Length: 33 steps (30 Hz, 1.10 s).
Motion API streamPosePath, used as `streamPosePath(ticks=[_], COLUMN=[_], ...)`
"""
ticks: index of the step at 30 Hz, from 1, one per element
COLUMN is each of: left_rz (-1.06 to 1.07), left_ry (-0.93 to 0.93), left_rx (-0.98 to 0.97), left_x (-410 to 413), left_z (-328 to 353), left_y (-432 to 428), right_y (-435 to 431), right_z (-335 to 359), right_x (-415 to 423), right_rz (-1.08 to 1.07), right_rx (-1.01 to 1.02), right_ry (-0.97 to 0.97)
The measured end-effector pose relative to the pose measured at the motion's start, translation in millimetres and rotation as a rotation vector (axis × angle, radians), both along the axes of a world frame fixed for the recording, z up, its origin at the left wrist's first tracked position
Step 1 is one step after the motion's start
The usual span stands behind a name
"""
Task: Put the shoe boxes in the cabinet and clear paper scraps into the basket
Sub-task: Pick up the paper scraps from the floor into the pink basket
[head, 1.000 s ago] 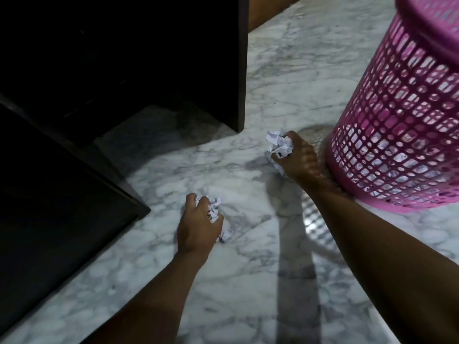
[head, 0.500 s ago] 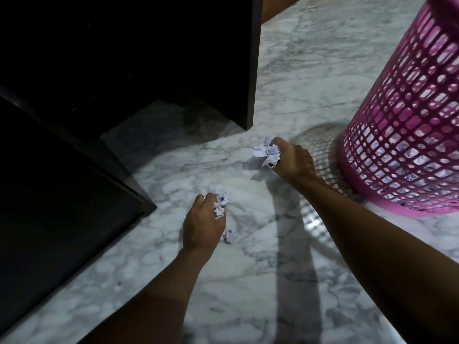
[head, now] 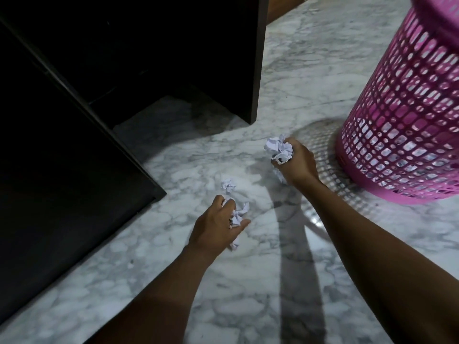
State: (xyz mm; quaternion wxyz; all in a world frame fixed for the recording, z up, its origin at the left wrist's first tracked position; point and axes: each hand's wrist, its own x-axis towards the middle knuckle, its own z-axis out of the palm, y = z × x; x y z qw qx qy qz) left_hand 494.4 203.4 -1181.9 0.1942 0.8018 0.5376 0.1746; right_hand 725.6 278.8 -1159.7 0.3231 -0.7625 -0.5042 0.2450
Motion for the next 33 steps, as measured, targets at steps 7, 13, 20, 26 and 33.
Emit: streamPosePath(ticks=[7,13,20,26,33], left_rz=[0.056,0.012,0.038,0.223,0.192], left_ry=[0.095,0.052,0.066,0.11,0.153], left_rx=[-0.005,-0.001,0.233,-0.009,0.073], left_x=[5,-5,-27,-33,-31], left_z=[-6,-8,-4,-8,-14], left_y=[-3,-4,-7,-16,-16], right_y=[-1,-5,-4,3,-3], right_z=[8,7,-14,-17,-23], right_x=[-31,-74,-82,-82,-84], right_rz=[0.348,0.646,0.717,0.67,0.574], right_rx=[0.091,0.001,-0.101,-0.104,-0.087], right_ry=[0.135,-0.082,-0.228,-0.208,-0.209])
